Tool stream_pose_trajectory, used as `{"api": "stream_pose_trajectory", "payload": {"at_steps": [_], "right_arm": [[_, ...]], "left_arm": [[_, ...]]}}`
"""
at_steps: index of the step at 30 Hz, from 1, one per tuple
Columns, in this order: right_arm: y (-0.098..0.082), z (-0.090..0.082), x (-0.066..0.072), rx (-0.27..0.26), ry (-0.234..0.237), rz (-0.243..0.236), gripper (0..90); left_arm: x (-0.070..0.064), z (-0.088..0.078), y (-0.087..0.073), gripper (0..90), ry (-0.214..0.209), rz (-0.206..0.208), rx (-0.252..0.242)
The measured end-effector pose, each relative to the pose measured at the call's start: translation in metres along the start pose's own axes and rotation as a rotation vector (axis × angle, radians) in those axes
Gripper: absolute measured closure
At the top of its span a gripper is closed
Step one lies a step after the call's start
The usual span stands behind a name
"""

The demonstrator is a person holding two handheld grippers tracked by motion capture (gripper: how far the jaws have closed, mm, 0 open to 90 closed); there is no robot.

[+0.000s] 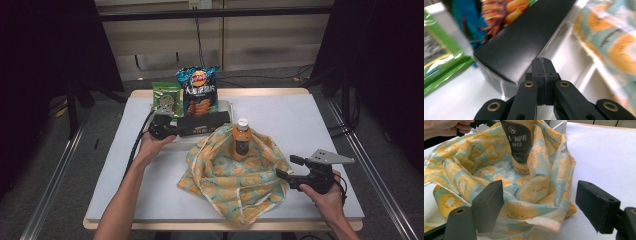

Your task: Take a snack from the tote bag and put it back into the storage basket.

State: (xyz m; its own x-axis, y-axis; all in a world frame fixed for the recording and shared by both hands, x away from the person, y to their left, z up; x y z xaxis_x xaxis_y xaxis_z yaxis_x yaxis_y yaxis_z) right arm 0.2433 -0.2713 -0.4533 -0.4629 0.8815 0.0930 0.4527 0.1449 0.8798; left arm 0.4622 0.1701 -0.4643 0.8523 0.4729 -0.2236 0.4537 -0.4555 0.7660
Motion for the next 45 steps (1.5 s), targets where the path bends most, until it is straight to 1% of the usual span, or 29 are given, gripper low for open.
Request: {"api": "stream_pose_trajectory", "payload": {"at_steps": [2, 3, 5, 6, 7, 9, 10, 13, 14, 16, 21, 22, 25, 28, 29, 31, 32, 33, 35, 37, 38, 41, 42, 44, 45], "right_arm": [[0.0, 0.0, 0.0, -0.001, -0.002, 0.001, 22.6], [0.0, 0.0, -0.001, 0.001, 0.001, 0.003, 22.6], [0.0, 0.0, 0.0, 0.001, -0.001, 0.002, 22.6], [0.0, 0.0, 0.0, 0.001, 0.0, 0.001, 22.6], [0.0, 0.0, 0.0, 0.0, -0.001, 0.0, 22.7], [0.0, 0.0, 0.0, 0.0, -0.001, 0.001, 22.6], [0.0, 0.0, -0.001, 0.001, 0.001, 0.002, 22.7], [0.0, 0.0, 0.0, -0.001, -0.002, 0.001, 22.8], [0.0, 0.0, 0.0, 0.0, -0.002, 0.001, 22.8], [0.0, 0.0, -0.001, 0.0, -0.003, 0.0, 22.9], [0.0, 0.0, -0.001, 0.0, -0.003, 0.0, 23.0], [0.0, 0.0, -0.001, 0.0, -0.003, -0.001, 23.1], [0.0, 0.0, -0.001, -0.001, -0.004, 0.0, 23.2], [0.0, -0.001, -0.001, 0.0, -0.005, 0.003, 23.3], [0.0, -0.001, -0.001, -0.001, -0.004, 0.002, 23.3], [0.0, 0.0, -0.001, -0.001, -0.003, 0.001, 23.3], [0.0, 0.0, 0.0, 0.0, -0.004, 0.004, 23.3], [0.0, 0.0, 0.0, 0.0, -0.004, 0.003, 23.3], [0.0, 0.0, 0.0, -0.002, -0.003, 0.002, 23.3], [0.001, 0.0, 0.0, -0.001, -0.002, 0.004, 23.3], [0.001, -0.001, 0.0, -0.002, -0.003, 0.005, 23.4], [0.002, -0.001, 0.0, -0.012, -0.004, 0.004, 23.6], [0.003, -0.001, 0.001, -0.014, -0.004, 0.005, 23.6], [0.004, -0.001, 0.001, -0.016, -0.005, 0.006, 23.6], [0.004, -0.001, 0.002, -0.016, -0.003, 0.005, 23.8]], "left_arm": [[0.003, 0.001, -0.002, 90.0, 0.001, -0.009, -0.006], [0.004, 0.001, -0.003, 90.0, 0.008, -0.007, 0.005], [0.006, 0.001, -0.003, 90.0, 0.012, -0.025, -0.009], [0.007, 0.001, -0.003, 90.0, 0.009, -0.031, -0.03], [0.007, 0.001, -0.003, 90.0, 0.007, -0.027, -0.022], [0.008, 0.002, -0.003, 90.0, 0.005, -0.035, -0.03], [0.008, 0.001, -0.003, 90.0, 0.003, -0.034, -0.025], [0.01, 0.002, -0.003, 90.0, 0.016, -0.035, -0.012], [0.01, 0.002, -0.004, 90.0, 0.018, -0.038, -0.018], [0.011, 0.002, -0.004, 90.0, 0.016, -0.037, -0.01], [0.011, 0.001, -0.004, 90.0, 0.031, -0.037, 0.0], [0.011, 0.002, -0.005, 90.0, 0.025, -0.04, -0.004], [0.012, 0.002, -0.006, 88.7, 0.027, -0.043, -0.01], [0.011, 0.001, -0.007, 87.1, 0.028, -0.034, 0.001], [0.011, 0.0, -0.007, 86.4, 0.017, -0.035, -0.006], [0.009, 0.0, -0.007, 85.6, 0.014, -0.033, -0.019], [0.008, -0.001, -0.007, 85.5, 0.0, -0.029, -0.01], [0.007, -0.002, -0.007, 85.3, 0.005, -0.023, -0.011], [0.002, -0.004, -0.006, 84.1, -0.009, -0.018, -0.024], [-0.003, -0.007, -0.005, 82.0, -0.027, -0.005, -0.038], [-0.006, -0.007, -0.004, 81.0, -0.029, -0.002, -0.043], [-0.017, -0.011, -0.001, 75.1, -0.047, 0.009, -0.064], [-0.022, -0.014, 0.001, 73.3, -0.053, 0.025, -0.07], [-0.03, -0.016, 0.004, 66.8, -0.07, 0.032, -0.086], [-0.034, -0.018, 0.005, 66.2, -0.073, 0.048, -0.091]]}}
Point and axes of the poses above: each handheld gripper's, and its own axes: z roughly forward along the jaws, y roughly out of its top, x roughly to its left, the point moved 1 cm from there along z, roughly forward along the jaws, and after that the axes turned 8 degrees about -y, right-handed, at the moved point
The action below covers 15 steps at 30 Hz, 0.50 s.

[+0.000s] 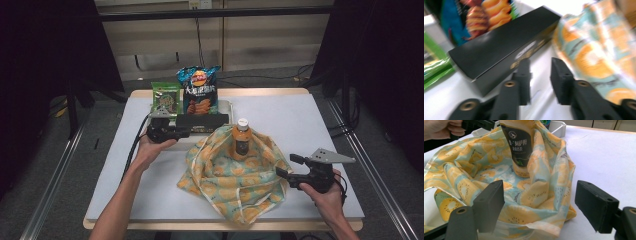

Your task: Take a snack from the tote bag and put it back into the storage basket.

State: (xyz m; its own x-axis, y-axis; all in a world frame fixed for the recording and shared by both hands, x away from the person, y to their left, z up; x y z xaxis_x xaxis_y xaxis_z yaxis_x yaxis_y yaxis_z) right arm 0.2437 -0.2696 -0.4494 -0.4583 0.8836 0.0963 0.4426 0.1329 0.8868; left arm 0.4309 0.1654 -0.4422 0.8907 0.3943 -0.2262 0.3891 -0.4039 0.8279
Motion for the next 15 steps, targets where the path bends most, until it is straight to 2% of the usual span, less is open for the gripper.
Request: {"api": "stream_pose_trajectory", "payload": {"at_steps": [4, 10, 11, 14, 15], "right_arm": [[0.001, -0.002, 0.0, -0.007, -0.001, -0.003, 25.1], [0.0, -0.003, -0.001, -0.007, -0.007, -0.006, 26.8], [0.0, -0.003, -0.002, -0.008, -0.006, -0.007, 26.8], [-0.001, -0.004, -0.002, -0.009, -0.007, -0.011, 27.2], [-0.001, -0.004, -0.002, -0.009, -0.008, -0.013, 27.2]], "left_arm": [[-0.014, -0.004, 0.005, 62.9, -0.018, 0.026, -0.026], [-0.033, -0.009, 0.009, 51.6, -0.031, 0.035, -0.058], [-0.036, -0.009, 0.009, 51.1, -0.044, 0.034, -0.073], [-0.046, -0.009, 0.009, 49.0, -0.069, 0.064, -0.075], [-0.051, -0.009, 0.009, 48.9, -0.066, 0.089, -0.072]]}}
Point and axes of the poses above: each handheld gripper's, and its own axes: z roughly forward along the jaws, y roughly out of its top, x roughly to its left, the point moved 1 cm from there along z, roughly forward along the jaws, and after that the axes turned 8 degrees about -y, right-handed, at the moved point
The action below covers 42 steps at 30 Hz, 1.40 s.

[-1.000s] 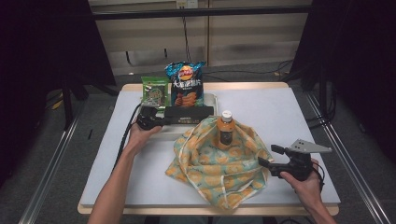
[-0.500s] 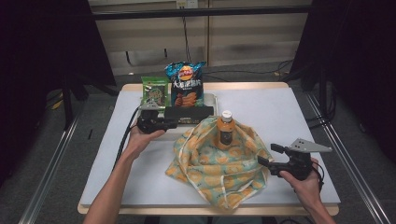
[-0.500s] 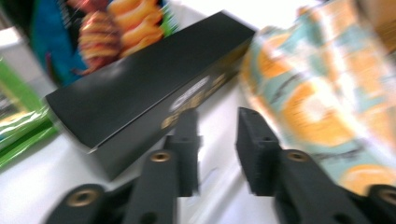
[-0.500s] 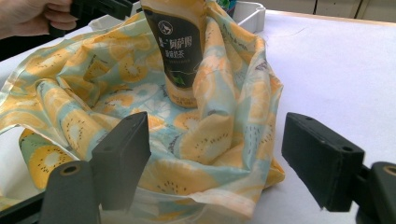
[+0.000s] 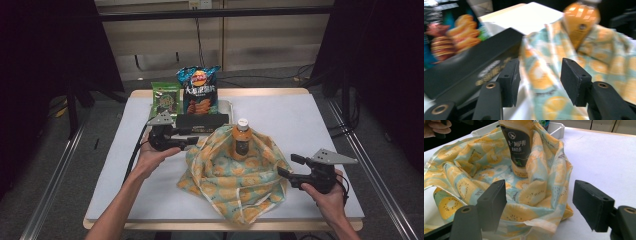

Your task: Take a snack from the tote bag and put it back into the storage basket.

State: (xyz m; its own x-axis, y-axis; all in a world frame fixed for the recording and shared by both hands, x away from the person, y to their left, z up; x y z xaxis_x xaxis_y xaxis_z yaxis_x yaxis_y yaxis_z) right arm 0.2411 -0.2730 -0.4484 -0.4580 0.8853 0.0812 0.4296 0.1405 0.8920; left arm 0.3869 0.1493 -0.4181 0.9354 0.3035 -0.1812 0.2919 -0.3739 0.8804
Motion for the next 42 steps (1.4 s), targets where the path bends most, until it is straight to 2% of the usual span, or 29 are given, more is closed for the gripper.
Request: {"api": "stream_pose_trajectory", "payload": {"at_steps": [1, 3, 4, 9, 11, 13, 15, 22, 24, 27, 30, 33, 36, 39, 41, 42], "right_arm": [[0.0, 0.0, 0.0, 0.0, -0.001, -0.001, 27.2], [0.0, 0.0, 0.001, -0.002, -0.002, -0.006, 27.9], [0.0, 0.0, 0.001, -0.002, -0.001, -0.005, 27.9], [0.0, 0.0, 0.001, 0.0, 0.001, -0.004, 27.4], [0.0, 0.001, 0.001, 0.003, 0.004, -0.005, 27.2], [0.0, 0.002, 0.001, 0.001, 0.006, -0.006, 26.9], [0.001, 0.001, 0.001, -0.001, 0.006, -0.004, 26.8], [0.0, 0.001, 0.001, 0.0, -0.001, -0.004, 27.0], [0.0, 0.001, 0.001, 0.0, 0.001, -0.005, 27.1], [0.0, 0.003, 0.002, 0.006, 0.008, -0.012, 27.5], [-0.001, 0.004, 0.003, 0.008, 0.012, -0.018, 27.8], [0.0, 0.003, 0.002, 0.006, 0.01, -0.007, 28.5], [0.0, 0.003, 0.001, 0.004, 0.009, -0.006, 28.4], [0.0, 0.004, 0.001, 0.008, 0.01, -0.004, 28.4], [0.0, 0.003, 0.001, 0.007, 0.01, -0.005, 28.4], [0.0, 0.003, 0.001, 0.008, 0.01, -0.004, 28.3]], "left_arm": [[-0.005, 0.0, 0.0, 47.8, 0.007, 0.008, -0.016], [-0.012, 0.0, 0.001, 46.4, -0.013, 0.017, -0.03], [-0.016, 0.001, 0.002, 46.0, -0.013, 0.025, -0.02], [-0.034, 0.007, 0.004, 44.2, -0.041, 0.028, -0.039], [-0.04, 0.012, 0.007, 38.9, -0.047, 0.014, -0.035], [-0.048, 0.017, 0.01, 38.4, -0.063, 0.033, -0.042], [-0.052, 0.023, 0.012, 38.4, -0.078, 0.033, -0.041], [-0.055, 0.034, 0.007, 37.6, -0.071, 0.02, -0.039], [-0.056, 0.038, 0.007, 37.7, -0.084, 0.004, -0.042], [-0.057, 0.046, 0.008, 43.2, -0.095, 0.015, -0.041], [-0.058, 0.055, 0.013, 44.8, -0.098, 0.019, -0.03], [-0.057, 0.064, 0.017, 40.7, -0.099, 0.008, -0.037], [-0.058, 0.07, 0.021, 38.2, -0.095, 0.022, -0.023], [-0.053, 0.076, 0.024, 36.3, -0.101, -0.012, -0.038], [-0.052, 0.081, 0.025, 33.9, -0.106, -0.014, -0.014], [-0.051, 0.084, 0.025, 31.9, -0.089, -0.012, -0.008]]}}
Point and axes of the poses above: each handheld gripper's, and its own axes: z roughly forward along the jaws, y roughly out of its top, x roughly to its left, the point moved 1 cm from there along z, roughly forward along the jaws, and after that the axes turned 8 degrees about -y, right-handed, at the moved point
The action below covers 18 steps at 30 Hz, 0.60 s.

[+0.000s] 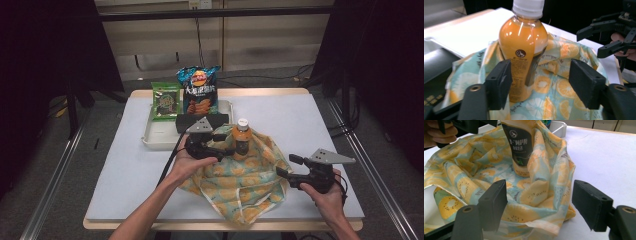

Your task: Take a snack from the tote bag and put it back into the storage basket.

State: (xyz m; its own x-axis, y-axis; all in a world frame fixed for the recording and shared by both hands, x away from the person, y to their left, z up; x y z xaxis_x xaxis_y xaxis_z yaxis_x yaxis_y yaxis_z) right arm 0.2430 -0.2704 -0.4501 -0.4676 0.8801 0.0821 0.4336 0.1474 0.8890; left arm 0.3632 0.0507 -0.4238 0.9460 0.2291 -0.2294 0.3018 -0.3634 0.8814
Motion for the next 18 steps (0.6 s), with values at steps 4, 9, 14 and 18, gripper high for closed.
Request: {"api": "stream_pose_trajectory", "payload": {"at_steps": [4, 9, 14, 18], "right_arm": [[0.0, 0.001, 0.0, 0.005, -0.001, 0.0, 27.2], [-0.001, 0.002, -0.001, 0.007, -0.001, 0.004, 26.9], [-0.001, 0.004, -0.002, 0.011, 0.0, 0.006, 26.8], [0.0, 0.003, -0.001, 0.009, -0.001, 0.003, 26.8]], "left_arm": [[0.005, 0.01, 0.002, 30.0, -0.003, -0.007, -0.009], [0.014, 0.018, 0.005, 26.7, 0.021, -0.015, -0.021], [0.013, 0.026, 0.012, 26.0, 0.036, 0.012, -0.011], [0.01, 0.031, 0.02, 24.0, 0.04, 0.024, -0.028]]}}
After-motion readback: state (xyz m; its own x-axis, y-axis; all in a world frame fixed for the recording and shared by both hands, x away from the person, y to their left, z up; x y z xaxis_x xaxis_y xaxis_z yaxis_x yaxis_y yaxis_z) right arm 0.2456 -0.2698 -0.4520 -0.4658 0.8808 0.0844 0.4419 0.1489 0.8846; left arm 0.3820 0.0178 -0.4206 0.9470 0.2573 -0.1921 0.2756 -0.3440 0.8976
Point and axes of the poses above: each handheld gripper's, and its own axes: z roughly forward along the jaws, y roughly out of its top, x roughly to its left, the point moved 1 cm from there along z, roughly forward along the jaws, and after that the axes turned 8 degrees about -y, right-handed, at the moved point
